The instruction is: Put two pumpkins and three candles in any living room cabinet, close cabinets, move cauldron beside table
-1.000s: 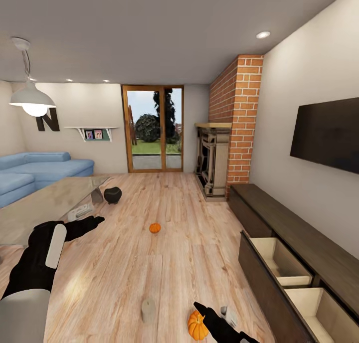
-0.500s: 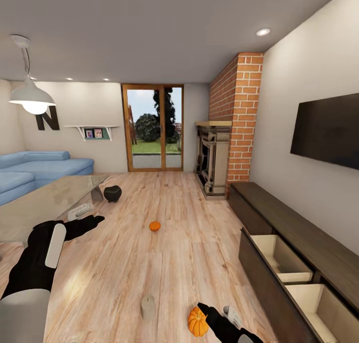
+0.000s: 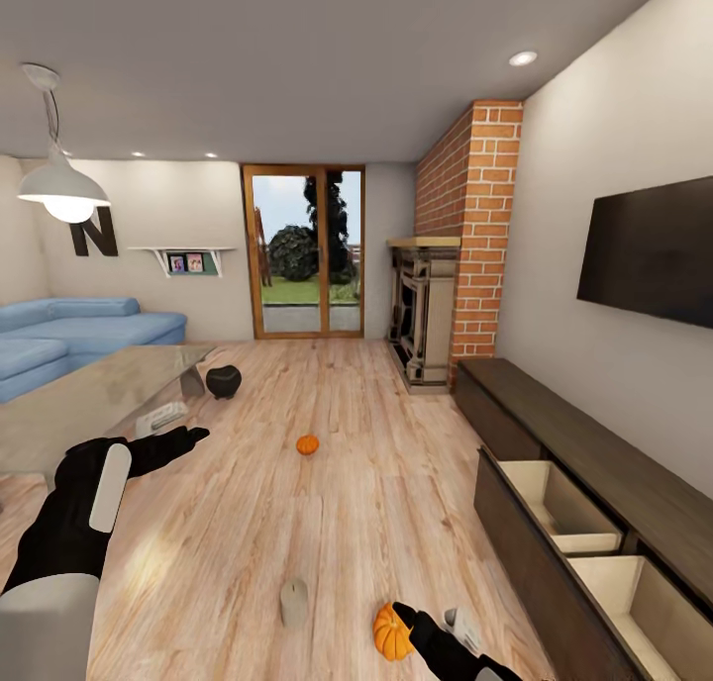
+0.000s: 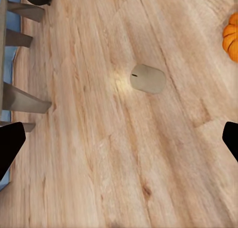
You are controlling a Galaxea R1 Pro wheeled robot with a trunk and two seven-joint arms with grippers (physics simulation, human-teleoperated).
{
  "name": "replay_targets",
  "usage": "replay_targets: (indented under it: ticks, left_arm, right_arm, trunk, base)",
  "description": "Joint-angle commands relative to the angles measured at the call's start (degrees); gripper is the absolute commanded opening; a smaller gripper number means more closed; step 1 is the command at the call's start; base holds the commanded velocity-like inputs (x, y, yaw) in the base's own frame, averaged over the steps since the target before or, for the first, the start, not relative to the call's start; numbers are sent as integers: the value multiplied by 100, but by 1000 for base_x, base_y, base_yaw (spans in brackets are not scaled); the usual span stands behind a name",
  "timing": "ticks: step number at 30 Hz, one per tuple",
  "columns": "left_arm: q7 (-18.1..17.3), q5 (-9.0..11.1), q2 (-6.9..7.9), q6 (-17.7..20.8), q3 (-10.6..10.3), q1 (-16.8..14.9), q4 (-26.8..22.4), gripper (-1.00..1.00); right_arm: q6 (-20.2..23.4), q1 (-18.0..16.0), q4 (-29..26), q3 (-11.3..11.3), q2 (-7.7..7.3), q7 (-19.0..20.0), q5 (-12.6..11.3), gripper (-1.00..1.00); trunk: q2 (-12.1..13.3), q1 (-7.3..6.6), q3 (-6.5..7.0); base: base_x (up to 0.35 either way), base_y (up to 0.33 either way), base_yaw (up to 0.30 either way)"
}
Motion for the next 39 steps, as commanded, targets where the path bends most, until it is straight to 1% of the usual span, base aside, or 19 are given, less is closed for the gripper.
replay_targets:
  ticks: [1,6,10,13,18,39]
  left_arm:
    - [6,21,0,28,7,-4,-4,100]
    - [2,23,0,27,8,-4,-31,100]
    - [2,15,0,30,3,-4,-167,100]
    - [3,8,0,29,2,-4,-211,100]
    - [3,6,0,29,1,-4,-235,100]
    - [-31,5,16,37,-7,7,-325,100]
  right_arm:
    - [20,-5,2,32,-4,14,-62,100]
    - [20,4,-4,24,-9,33,-66,100]
    - [20,6,0,23,-12,103,-68,100]
    - [23,6,2,22,-51,134,-74,100]
    - [27,6,-4,22,-68,149,-77,100]
    - [30,6,-6,13,-55,148,-78,100]
  trunk:
    - [-45,22,-25]
    - [-245,132,-115]
    - [-406,220,-187]
    - [-526,286,-241]
    - [-727,395,-330]
    - [-1569,857,-707]
  base:
    - [0,0,0]
    - [0,0,0]
    - [0,0,0]
    - [0,0,0]
    - [0,0,0]
    - [0,0,0]
